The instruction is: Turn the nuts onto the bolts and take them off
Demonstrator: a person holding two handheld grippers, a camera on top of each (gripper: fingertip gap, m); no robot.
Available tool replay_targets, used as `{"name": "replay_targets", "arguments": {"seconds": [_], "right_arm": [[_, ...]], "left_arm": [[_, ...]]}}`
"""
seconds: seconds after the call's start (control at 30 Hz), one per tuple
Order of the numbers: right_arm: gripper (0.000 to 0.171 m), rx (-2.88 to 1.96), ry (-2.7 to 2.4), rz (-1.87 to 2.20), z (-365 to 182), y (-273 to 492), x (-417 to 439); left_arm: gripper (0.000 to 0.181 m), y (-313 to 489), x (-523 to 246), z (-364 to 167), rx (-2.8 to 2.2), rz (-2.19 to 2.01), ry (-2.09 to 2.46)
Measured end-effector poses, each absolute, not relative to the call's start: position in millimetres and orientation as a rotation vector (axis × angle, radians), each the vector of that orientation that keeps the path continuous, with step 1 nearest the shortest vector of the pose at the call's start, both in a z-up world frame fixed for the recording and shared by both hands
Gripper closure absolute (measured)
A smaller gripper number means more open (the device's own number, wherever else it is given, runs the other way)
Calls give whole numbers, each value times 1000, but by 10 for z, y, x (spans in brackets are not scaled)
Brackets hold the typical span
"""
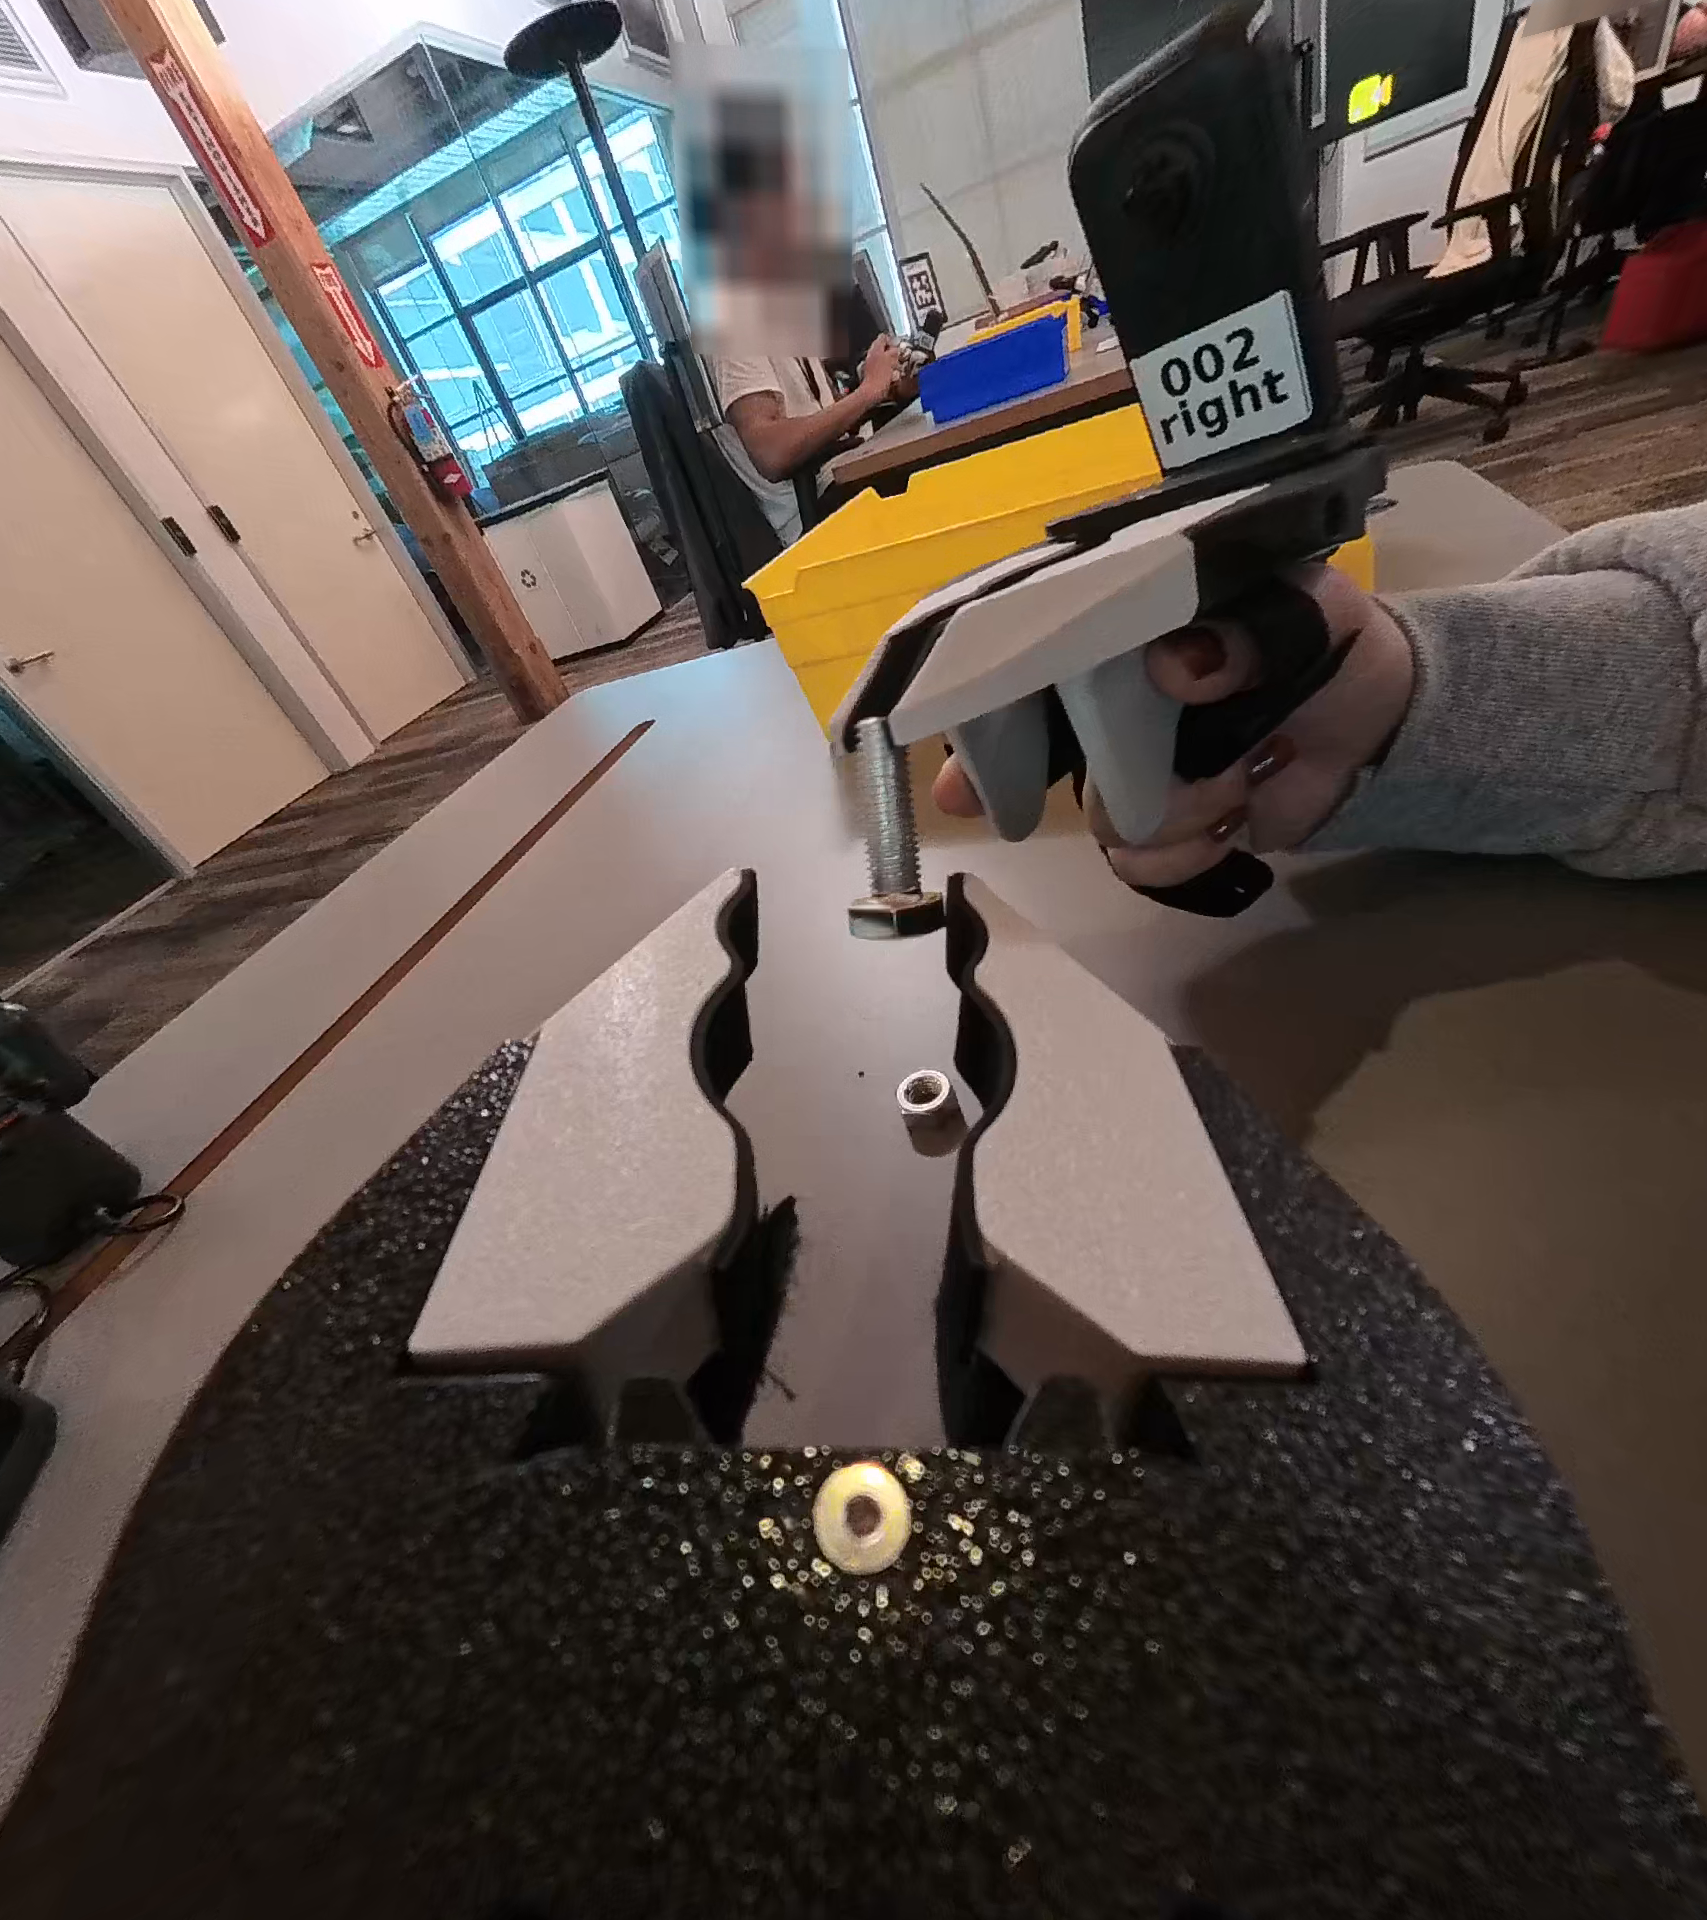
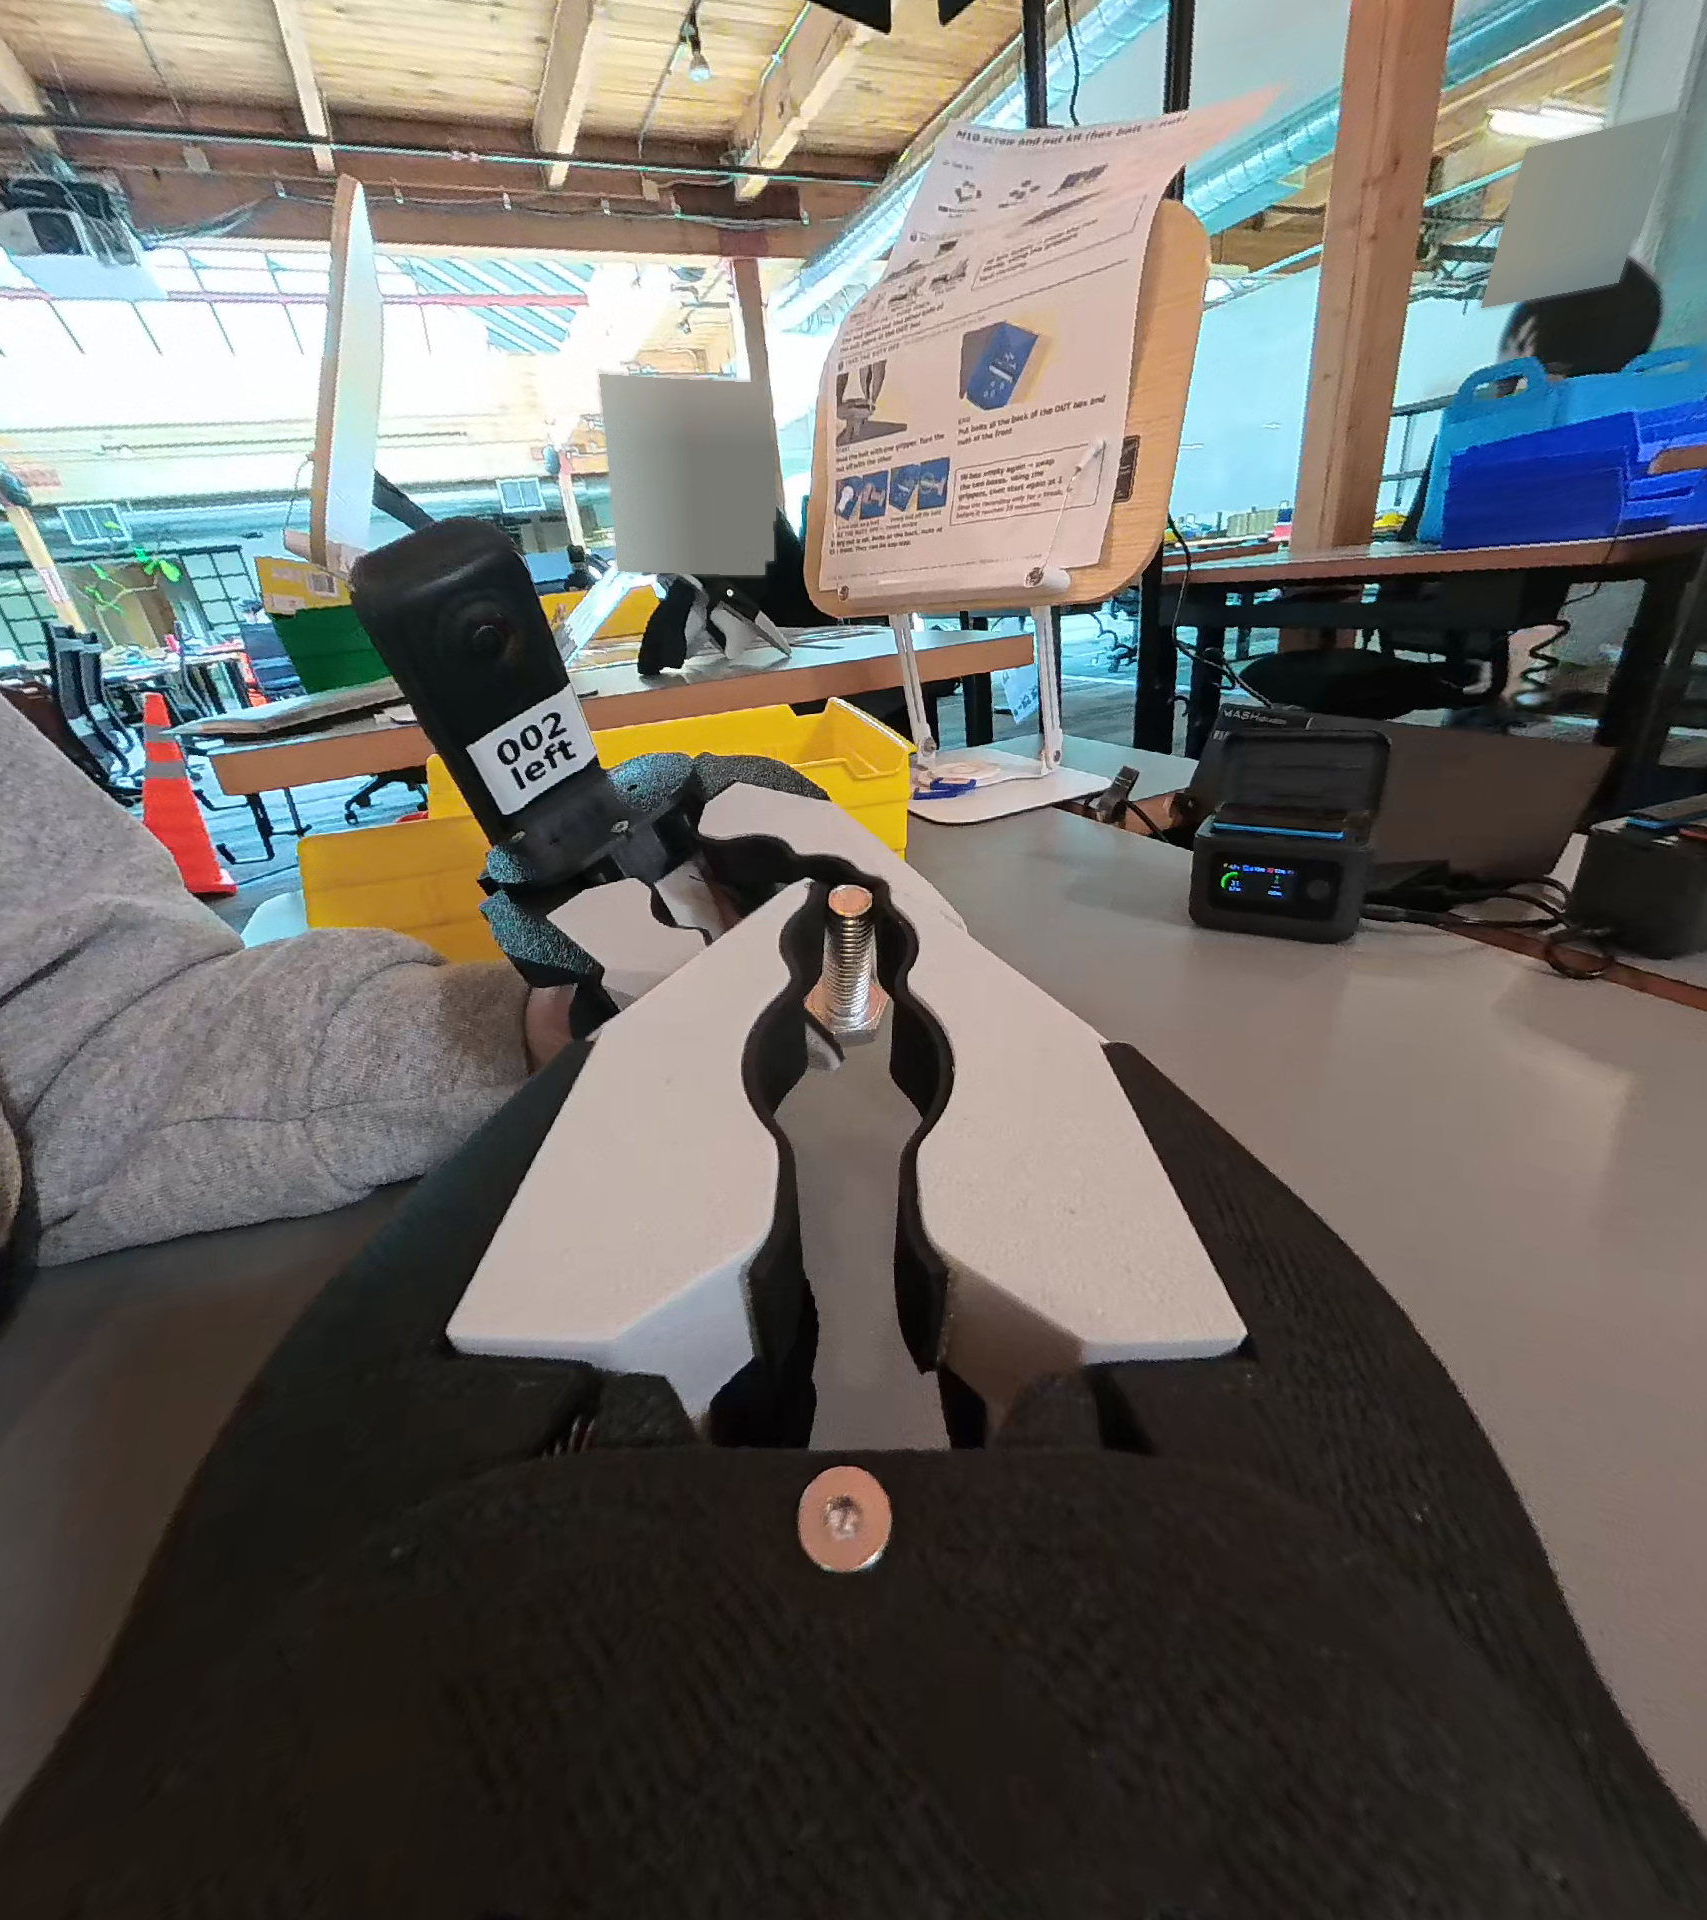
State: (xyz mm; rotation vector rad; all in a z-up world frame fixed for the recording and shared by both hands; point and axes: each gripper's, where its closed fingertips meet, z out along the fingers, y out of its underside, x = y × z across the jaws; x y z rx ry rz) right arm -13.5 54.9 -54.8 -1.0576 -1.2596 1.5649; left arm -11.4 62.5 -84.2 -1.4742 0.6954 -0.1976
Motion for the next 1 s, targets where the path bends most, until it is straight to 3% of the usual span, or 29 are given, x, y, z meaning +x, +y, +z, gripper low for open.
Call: {"name": "replay_targets", "arguments": {"seconds": [1.0], "right_arm": [[164, -1059, -1251, 1635, -517, 540, -96]], "left_arm": [[165, 578, -17, -876, -1463, -243, 762]]}}
